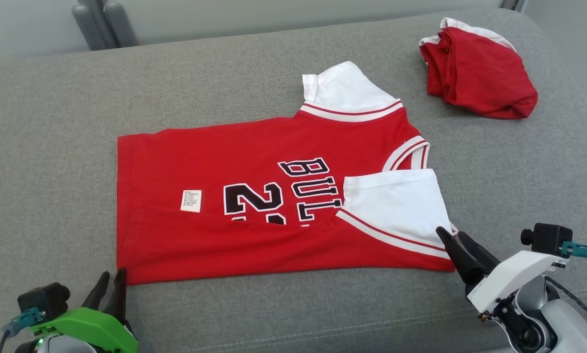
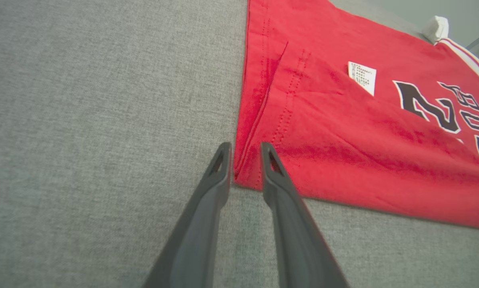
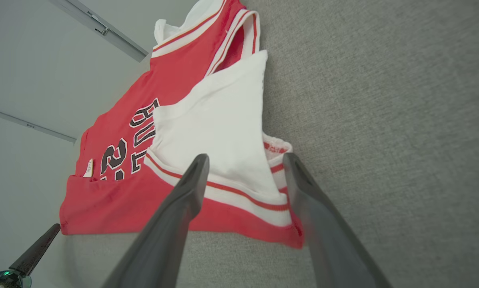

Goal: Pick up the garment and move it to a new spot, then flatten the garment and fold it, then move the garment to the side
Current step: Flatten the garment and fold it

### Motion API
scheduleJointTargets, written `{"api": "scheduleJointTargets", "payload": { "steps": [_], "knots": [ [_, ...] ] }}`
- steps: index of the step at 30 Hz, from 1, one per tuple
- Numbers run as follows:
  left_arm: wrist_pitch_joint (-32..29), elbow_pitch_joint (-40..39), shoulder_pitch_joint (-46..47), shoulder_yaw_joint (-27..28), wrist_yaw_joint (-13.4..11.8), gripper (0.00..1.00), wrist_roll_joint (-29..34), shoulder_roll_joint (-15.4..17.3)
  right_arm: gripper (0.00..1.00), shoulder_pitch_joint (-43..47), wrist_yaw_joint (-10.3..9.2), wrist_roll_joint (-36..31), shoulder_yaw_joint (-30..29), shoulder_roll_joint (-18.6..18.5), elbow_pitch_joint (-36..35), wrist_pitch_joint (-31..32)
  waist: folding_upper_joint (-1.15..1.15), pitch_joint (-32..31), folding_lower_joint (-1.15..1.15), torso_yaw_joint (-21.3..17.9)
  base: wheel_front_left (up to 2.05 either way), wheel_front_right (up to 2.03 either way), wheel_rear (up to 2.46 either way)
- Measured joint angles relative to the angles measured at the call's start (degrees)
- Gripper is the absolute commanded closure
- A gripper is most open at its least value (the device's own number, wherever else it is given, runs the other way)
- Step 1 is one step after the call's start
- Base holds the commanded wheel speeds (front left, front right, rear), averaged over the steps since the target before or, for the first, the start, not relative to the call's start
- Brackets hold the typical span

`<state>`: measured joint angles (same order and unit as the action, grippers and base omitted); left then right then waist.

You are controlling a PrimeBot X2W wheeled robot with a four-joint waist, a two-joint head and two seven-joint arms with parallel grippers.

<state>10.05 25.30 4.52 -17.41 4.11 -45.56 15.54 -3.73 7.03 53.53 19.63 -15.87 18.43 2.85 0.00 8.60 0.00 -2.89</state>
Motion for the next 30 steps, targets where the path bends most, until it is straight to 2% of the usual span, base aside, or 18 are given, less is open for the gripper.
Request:
{"api": "scheduleJointTargets", "payload": {
  "steps": [6, 12, 17, 23, 30],
  "knots": [
    [-0.5, -2.5, -0.2, 0.4, -1.4, 0.00, 0.0, 0.9, 0.00, 0.5, -0.14, 0.0, -0.6, -0.5, -2.6, -0.3, 0.00, 0.2, 0.00, 0.1, 0.00, 0.00, 0.00],
    [0.8, -6.6, 0.3, 1.1, -2.6, 0.00, 1.7, 3.5, 0.00, 0.1, -1.09, -2.2, -2.8, -2.6, -5.4, -3.5, 0.00, 0.1, 0.00, 0.0, 0.00, 0.00, 0.00],
    [2.0, -10.1, 2.6, 1.3, -3.2, 0.00, 4.4, 3.5, 0.00, -2.1, -1.07, -4.8, -2.8, -2.0, -8.8, -7.1, 0.00, 0.1, 0.00, -0.1, 0.00, 0.00, 0.00],
    [2.7, -12.7, 5.0, 1.3, -3.3, 0.00, 5.2, 2.8, 0.00, -4.1, -1.26, -11.5, -2.0, -2.4, -10.6, -11.6, 0.00, 0.2, 0.00, -0.4, 0.00, 0.00, 0.00],
    [2.7, -12.8, 6.1, 1.1, -3.6, 0.00, 5.6, 2.3, 0.00, -5.7, -3.28, -15.4, -0.8, -2.1, -10.8, -14.0, 0.00, 1.3, 0.00, -1.0, 0.00, 0.00, 0.00]
  ]
}}
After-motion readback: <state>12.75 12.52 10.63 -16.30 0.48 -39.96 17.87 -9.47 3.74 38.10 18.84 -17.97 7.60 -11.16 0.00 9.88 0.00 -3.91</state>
